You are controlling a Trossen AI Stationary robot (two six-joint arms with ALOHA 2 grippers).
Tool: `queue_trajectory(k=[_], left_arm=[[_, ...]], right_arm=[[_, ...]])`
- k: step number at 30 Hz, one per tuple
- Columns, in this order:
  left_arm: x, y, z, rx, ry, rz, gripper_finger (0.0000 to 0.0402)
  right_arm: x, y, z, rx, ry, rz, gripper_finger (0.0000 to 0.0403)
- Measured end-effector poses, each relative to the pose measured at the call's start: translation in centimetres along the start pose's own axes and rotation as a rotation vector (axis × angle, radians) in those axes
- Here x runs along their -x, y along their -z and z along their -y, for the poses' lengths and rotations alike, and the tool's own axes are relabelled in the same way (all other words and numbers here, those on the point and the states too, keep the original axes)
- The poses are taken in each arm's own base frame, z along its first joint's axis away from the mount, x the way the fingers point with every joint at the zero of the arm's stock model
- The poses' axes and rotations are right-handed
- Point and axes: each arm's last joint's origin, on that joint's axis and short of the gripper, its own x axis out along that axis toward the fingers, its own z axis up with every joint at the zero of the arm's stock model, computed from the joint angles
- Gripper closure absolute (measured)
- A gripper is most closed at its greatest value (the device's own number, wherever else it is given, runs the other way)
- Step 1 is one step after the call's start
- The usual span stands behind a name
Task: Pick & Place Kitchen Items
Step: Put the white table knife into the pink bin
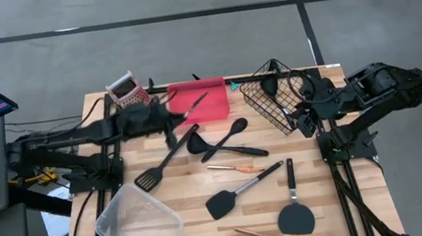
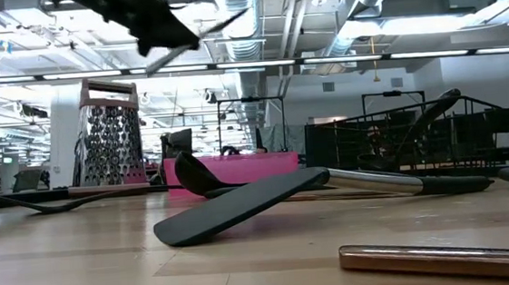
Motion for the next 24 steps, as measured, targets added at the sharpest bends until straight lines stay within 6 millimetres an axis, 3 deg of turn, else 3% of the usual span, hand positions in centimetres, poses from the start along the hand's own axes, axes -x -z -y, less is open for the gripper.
queue_trajectory(k=[8, 15, 24], left_arm=[[-5.7, -0.7, -4.2, -0.029, -0.108, -0.121, 0.0395], [-9.8, 2.4, -6.8, 0.005, -0.177, -0.277, 0.0395], [-12.7, 4.9, -8.6, -0.018, -0.209, -0.342, 0.0395]], right_arm=[[0.0, 0.0, 0.0, -0.001, -0.001, 0.0, 0.0214], [0.0, 0.0, 0.0, -0.002, -0.003, 0.002, 0.0214], [0.0, 0.0, 0.0, -0.004, -0.005, 0.003, 0.0214]])
